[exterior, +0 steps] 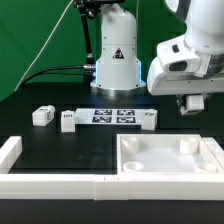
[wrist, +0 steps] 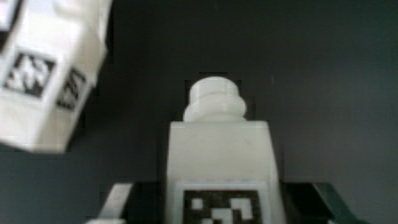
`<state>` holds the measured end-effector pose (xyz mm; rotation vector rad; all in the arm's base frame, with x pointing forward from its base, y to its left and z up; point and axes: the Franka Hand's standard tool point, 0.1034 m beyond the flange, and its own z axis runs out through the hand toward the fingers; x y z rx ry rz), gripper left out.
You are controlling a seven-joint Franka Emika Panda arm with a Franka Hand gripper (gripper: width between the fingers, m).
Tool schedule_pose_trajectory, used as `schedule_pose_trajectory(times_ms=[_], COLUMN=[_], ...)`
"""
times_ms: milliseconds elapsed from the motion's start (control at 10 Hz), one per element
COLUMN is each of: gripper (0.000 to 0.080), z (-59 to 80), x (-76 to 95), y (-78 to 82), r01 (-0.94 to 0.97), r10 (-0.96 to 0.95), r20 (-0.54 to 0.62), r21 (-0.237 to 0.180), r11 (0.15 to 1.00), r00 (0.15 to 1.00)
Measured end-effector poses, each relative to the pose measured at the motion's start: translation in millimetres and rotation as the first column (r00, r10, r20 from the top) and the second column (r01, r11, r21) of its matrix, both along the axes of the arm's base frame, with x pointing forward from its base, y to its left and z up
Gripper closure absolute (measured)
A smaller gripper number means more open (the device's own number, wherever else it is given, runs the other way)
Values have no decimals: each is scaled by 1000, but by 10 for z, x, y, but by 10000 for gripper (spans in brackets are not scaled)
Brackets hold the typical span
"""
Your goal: Assemble one leg
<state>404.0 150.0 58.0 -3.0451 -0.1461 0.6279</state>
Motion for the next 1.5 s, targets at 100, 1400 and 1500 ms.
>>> schedule_pose_trajectory(times_ms=[100, 1400, 1500], gripper=[511, 511, 511], z=[7, 364, 362], x=[-5, 768, 1003], y=[-7, -255, -275], r01=[2, -90, -101], r10=[-4, 41, 47], r20=[127, 494, 494], r21=[17, 75, 82], r11=[1000, 993, 992], r00=[992, 869, 868])
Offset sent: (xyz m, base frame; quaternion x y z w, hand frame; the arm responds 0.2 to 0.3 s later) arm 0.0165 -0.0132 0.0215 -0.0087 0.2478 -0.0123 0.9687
